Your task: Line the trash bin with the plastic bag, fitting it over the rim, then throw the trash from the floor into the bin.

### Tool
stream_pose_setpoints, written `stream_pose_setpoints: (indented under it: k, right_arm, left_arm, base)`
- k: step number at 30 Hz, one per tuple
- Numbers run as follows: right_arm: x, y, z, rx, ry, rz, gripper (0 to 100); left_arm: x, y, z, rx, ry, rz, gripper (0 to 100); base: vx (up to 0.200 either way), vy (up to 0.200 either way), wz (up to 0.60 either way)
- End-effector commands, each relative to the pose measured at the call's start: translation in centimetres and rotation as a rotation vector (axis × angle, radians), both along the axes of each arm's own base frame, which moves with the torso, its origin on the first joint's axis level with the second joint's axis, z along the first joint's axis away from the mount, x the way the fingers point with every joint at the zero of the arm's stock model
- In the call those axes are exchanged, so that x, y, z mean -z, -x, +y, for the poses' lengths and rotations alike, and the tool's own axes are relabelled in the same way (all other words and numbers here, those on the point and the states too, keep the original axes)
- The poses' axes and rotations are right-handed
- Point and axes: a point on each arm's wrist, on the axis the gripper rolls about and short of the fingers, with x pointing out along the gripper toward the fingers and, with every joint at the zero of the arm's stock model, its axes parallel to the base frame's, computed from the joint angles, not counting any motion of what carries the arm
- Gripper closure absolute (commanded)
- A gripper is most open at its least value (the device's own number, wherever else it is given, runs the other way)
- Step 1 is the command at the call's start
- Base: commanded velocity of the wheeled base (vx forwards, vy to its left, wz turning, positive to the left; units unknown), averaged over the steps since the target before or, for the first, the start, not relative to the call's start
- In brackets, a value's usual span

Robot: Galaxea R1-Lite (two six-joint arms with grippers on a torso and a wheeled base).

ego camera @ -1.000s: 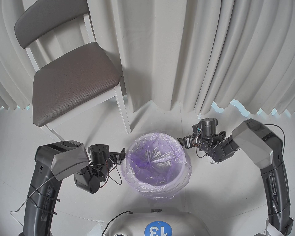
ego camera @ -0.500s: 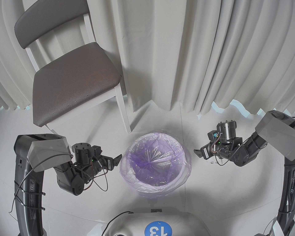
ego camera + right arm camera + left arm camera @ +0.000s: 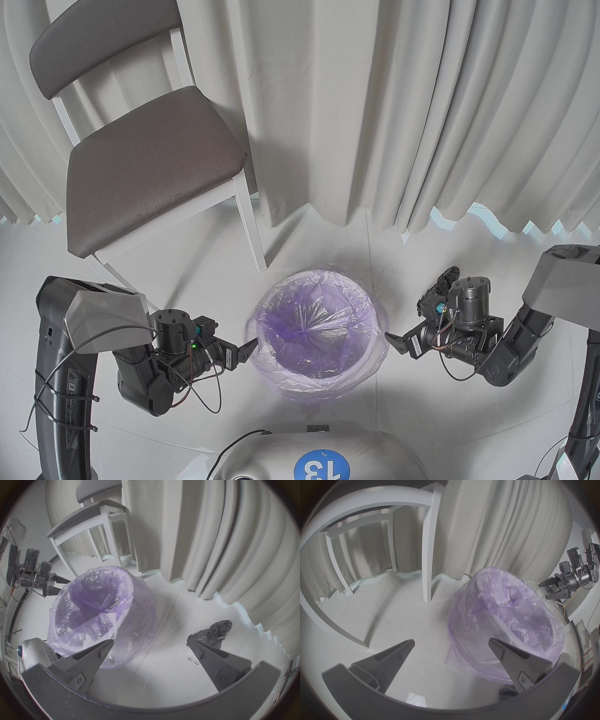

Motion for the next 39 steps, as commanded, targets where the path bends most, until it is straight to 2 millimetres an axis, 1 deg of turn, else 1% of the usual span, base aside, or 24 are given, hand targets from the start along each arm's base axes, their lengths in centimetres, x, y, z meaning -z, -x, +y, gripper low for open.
stream_pose_setpoints:
  k: [1, 4, 8, 11, 12, 13, 16, 18, 23, 26, 31, 35, 39]
  right_arm:
    - [3.2, 1.4, 0.8, -0.040, 0.042, 0.101, 0]
    - [4.0, 1.2, 0.9, -0.039, 0.046, 0.115, 0]
    - [4.5, 1.0, 1.0, -0.039, 0.049, 0.122, 0]
    - [4.9, 0.2, 1.2, -0.033, 0.035, 0.102, 0]
    - [4.9, 0.2, 1.2, -0.033, 0.035, 0.102, 0]
    - [5.4, -0.3, 1.3, -0.025, 0.023, 0.097, 0]
    - [6.1, -1.6, 1.9, -0.006, -0.013, 0.085, 0]
    - [6.3, -2.5, 2.2, -0.002, -0.024, 0.073, 0]
    - [6.9, -4.5, 2.6, 0.009, -0.014, 0.097, 0]
    - [6.9, -5.1, 2.8, 0.010, 0.011, 0.153, 0]
    - [6.2, -6.9, 3.1, 0.023, 0.018, 0.175, 0]
    - [5.8, -8.0, 3.5, 0.028, 0.026, 0.193, 0]
    - [5.9, -8.3, 3.5, 0.038, 0.041, 0.208, 0]
  left_arm:
    - [1.7, 0.5, -0.5, 0.022, -0.019, 0.034, 0]
    - [1.7, 0.3, -0.5, 0.018, -0.019, 0.028, 0]
    - [2.1, 0.2, -0.8, 0.020, -0.019, 0.031, 0]
    - [2.5, 0.3, -0.9, 0.025, -0.020, 0.036, 0]
    - [2.5, 0.3, -0.9, 0.025, -0.020, 0.036, 0]
    - [2.5, 0.3, -0.9, 0.030, -0.018, 0.030, 0]
    - [2.8, 0.2, -1.0, 0.029, -0.020, 0.029, 0]
    - [2.8, -0.2, -1.2, 0.023, -0.021, 0.021, 0]
    - [4.1, -1.1, -2.1, -0.027, -0.047, -0.004, 0]
    - [4.3, -1.7, -2.2, -0.041, -0.059, -0.006, 0]
    - [3.8, -2.9, -1.8, -0.082, -0.119, 0.001, 0]
    - [4.0, -3.9, -1.8, -0.145, -0.144, 0.005, 0]
    - [4.0, -3.9, -2.0, -0.148, -0.126, 0.013, 0]
  base:
    - [0.000, 0.000, 0.00]
    - [0.000, 0.000, 0.00]
    - [0.000, 0.000, 0.00]
    - [0.000, 0.000, 0.00]
    - [0.000, 0.000, 0.00]
    - [0.000, 0.000, 0.00]
    - [0.000, 0.000, 0.00]
    - [0.000, 0.000, 0.00]
    - [0.000, 0.000, 0.00]
    - [0.000, 0.000, 0.00]
    - [0.000, 0.000, 0.00]
    - [0.000, 0.000, 0.00]
    - [0.000, 0.000, 0.00]
